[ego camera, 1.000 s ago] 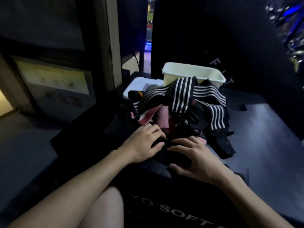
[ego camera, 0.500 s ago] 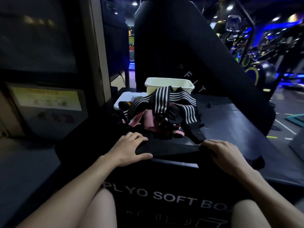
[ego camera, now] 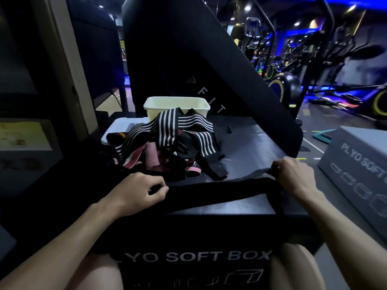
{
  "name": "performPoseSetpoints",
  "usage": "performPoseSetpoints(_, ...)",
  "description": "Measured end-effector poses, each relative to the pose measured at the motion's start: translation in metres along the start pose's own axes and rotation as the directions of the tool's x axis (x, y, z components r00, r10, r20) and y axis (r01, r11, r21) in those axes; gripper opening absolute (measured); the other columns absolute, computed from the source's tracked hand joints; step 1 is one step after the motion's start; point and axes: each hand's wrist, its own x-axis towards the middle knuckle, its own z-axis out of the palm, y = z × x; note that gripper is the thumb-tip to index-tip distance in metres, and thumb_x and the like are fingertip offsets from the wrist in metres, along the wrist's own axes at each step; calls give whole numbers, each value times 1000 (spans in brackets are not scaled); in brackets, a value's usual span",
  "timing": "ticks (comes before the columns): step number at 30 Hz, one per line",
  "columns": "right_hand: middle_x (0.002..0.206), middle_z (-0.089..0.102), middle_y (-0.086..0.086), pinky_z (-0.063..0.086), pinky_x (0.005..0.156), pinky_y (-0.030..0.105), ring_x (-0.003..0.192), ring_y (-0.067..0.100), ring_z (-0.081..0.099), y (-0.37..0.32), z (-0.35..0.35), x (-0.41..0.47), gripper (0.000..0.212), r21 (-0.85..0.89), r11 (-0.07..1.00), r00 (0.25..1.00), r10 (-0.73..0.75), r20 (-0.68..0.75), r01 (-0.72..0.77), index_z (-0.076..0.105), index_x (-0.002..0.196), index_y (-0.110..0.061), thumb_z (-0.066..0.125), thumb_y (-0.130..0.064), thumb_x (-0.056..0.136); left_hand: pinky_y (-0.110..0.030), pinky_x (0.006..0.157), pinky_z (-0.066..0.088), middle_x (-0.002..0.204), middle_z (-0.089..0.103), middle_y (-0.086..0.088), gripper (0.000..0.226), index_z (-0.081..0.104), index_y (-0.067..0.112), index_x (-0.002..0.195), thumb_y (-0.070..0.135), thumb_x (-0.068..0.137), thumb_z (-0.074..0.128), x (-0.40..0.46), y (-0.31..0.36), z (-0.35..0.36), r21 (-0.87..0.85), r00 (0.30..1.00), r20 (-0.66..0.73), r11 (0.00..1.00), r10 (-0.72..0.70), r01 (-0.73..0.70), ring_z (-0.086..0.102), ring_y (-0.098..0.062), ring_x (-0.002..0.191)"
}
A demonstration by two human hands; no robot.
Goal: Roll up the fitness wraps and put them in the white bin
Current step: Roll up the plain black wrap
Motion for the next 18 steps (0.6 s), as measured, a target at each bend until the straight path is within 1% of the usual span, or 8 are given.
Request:
performPoseSetpoints(3, 102, 73, 18, 51, 75, 40, 97, 40, 68, 9, 7, 26, 26, 228, 966, 993, 116, 33, -121, 77, 106, -31, 67, -18, 86, -33, 61, 48, 64, 63, 13, 42, 65, 29, 85, 64, 95, 43, 28, 18, 9, -68, 988, -136, 994, 79, -89, 60, -3, 60)
performPoseSetpoints(5, 89, 76, 15, 57, 66, 34, 81, 32, 74, 11, 13, 43, 37, 432, 889, 989, 133, 71, -151, 78, 108, -28, 62, -6, 83, -32, 66, 51, 71, 67, 14, 42, 65, 31, 92, 68, 95, 46, 50, 34, 14, -191, 977, -181, 971, 111, -146, 63, 1, 64)
performPoseSetpoints(7, 73, 75, 13, 57, 51, 29, 55, 20, 72, 11, 17, 58, 40, 614, 774, 988, 124, 94, -156, 80, 105, -24, 56, 2, 85, -27, 66, 51, 75, 70, 15, 39, 67, 30, 93, 68, 92, 54, 72, 54, 19, -292, 969, -186, 932, 163, -213, 64, 1, 66)
performPoseSetpoints(10, 60, 68, 5, 51, 43, 26, 46, 16, 66, 8, 22, 81, 43, 695, 706, 990, 83, 111, -137, 79, 105, -22, 52, 6, 87, -17, 64, 46, 71, 67, 15, 25, 70, 27, 86, 52, 84, 76, 100, 82, 26, -407, 963, -113, 873, 245, -270, 58, 2, 62)
performPoseSetpoints(12, 76, 73, 3, 59, 54, 27, 62, 14, 69, 7, 27, 100, 39, 754, 647, 993, 41, 109, -109, 78, 112, -18, 57, 7, 90, -23, 63, 48, 70, 67, 9, 22, 71, 25, 86, 43, 82, 83, 117, 96, 30, -461, 953, -48, 840, 299, -287, 58, -6, 62)
performPoseSetpoints(13, 90, 76, 1, 64, 69, 32, 76, 14, 73, 6, 29, 111, 40, 787, 610, 995, 12, 104, -90, 78, 113, -21, 59, 6, 91, -27, 63, 49, 70, 67, 5, 21, 71, 25, 86, 40, 81, 84, 126, 102, 32, -489, 946, -27, 821, 322, -294, 59, -10, 62)
performPoseSetpoints(16, 120, 74, -2, 56, 100, 48, 117, 27, 68, 3, 34, 146, 50, 832, 553, 994, -53, 91, -46, 77, 112, -32, 56, 9, 92, -30, 59, 51, 69, 67, 4, 18, 72, 27, 89, 34, 81, 86, 151, 119, 38, -573, 922, 27, 762, 386, -302, 60, -12, 60)
performPoseSetpoints(18, 133, 66, 5, 58, 84, 24, 113, 18, 68, -1, 35, 160, 58, 806, 584, 978, -96, 186, -97, 69, 129, -23, 45, 14, 92, -25, 61, 51, 72, 69, 7, 19, 74, 23, 96, 29, 82, 86, 164, 129, 45, -620, 901, 92, 732, 424, -281, 62, -7, 62)
